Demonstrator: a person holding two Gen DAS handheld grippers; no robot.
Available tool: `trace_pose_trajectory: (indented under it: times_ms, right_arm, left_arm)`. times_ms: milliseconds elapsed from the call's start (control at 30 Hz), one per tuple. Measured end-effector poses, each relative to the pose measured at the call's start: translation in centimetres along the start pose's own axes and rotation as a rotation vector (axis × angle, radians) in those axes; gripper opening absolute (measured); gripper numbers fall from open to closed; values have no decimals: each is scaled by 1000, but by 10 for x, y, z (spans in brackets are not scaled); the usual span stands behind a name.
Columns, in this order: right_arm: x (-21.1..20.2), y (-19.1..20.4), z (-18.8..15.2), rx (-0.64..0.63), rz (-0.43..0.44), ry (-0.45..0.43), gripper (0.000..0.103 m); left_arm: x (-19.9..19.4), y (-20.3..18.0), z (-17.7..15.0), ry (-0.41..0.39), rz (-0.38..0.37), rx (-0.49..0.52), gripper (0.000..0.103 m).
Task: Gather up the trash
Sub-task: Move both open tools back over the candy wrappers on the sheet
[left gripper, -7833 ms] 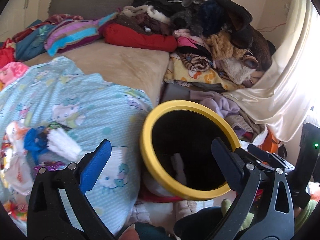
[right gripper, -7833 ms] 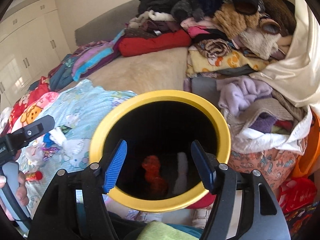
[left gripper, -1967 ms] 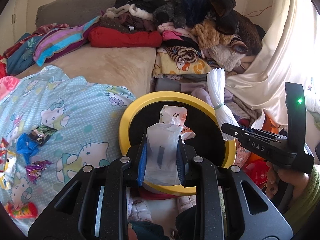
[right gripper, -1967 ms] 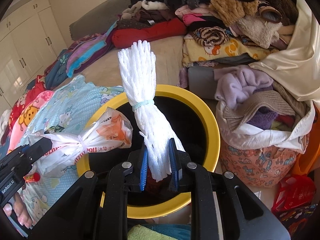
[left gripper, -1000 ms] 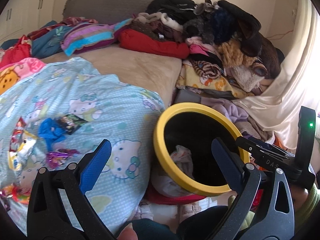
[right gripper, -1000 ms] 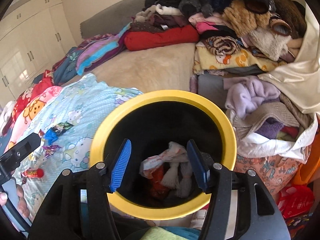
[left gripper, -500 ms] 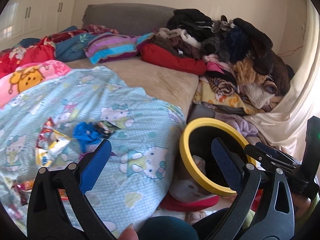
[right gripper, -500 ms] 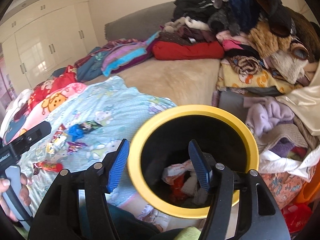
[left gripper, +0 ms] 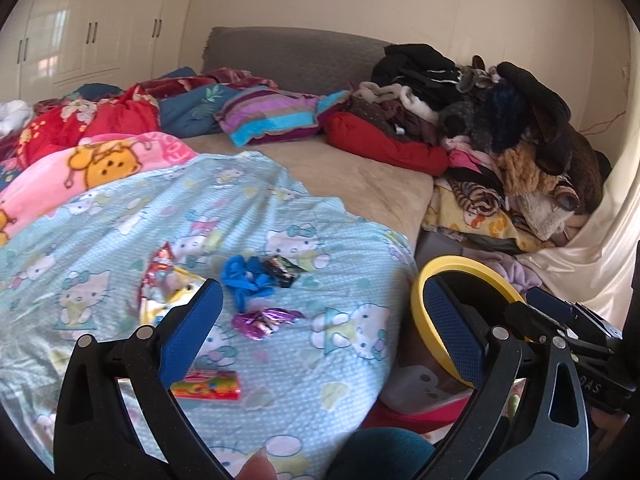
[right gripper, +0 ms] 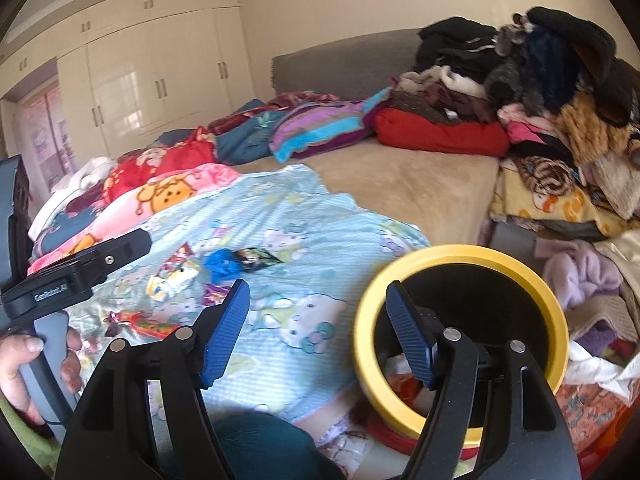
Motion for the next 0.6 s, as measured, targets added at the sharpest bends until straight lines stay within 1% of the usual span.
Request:
trace_pose_trajectory:
  times_ms: [300, 600]
  right_arm:
    - [13, 54, 13, -99, 79, -7, 70]
    - [25, 95, 20, -172, 146, -6, 70]
  left_arm:
    - [-16, 31, 12, -46, 40, -44, 92]
    - [-28, 60, 20, -74, 75, -75, 92]
Point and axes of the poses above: each gripper's, at about its wrist camera, not at the fingertips, and x roughly the way its jaws point, y to its left, z to its top, the point moved 6 cm from there along x, roughly the way its jaws point, and after that the axes turned 15 degrees about -x, right-handed, at the moved point
